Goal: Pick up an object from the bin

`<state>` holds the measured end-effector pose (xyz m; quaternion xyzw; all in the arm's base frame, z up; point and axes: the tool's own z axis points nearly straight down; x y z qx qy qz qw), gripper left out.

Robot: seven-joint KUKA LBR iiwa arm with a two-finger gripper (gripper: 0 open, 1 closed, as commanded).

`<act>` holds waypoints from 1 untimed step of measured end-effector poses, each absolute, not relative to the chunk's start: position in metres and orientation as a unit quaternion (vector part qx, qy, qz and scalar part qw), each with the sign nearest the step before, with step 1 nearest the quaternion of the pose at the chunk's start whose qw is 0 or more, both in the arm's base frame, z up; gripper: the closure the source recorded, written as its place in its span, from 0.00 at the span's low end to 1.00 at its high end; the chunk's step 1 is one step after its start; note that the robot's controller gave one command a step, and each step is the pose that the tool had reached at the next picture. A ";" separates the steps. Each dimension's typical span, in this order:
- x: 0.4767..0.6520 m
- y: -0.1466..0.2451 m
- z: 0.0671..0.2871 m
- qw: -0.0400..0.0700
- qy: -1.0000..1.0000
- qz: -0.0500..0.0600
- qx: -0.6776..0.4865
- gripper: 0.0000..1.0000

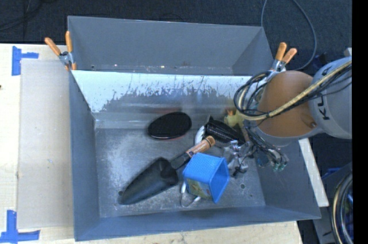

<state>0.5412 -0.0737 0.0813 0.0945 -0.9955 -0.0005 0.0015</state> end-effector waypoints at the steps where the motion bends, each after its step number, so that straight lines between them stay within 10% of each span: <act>1: 0.541 -0.074 0.081 0.001 -0.996 0.000 0.095 1.00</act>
Offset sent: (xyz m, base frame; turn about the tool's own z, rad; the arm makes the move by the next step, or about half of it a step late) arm -0.0271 0.0150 -0.0113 0.0123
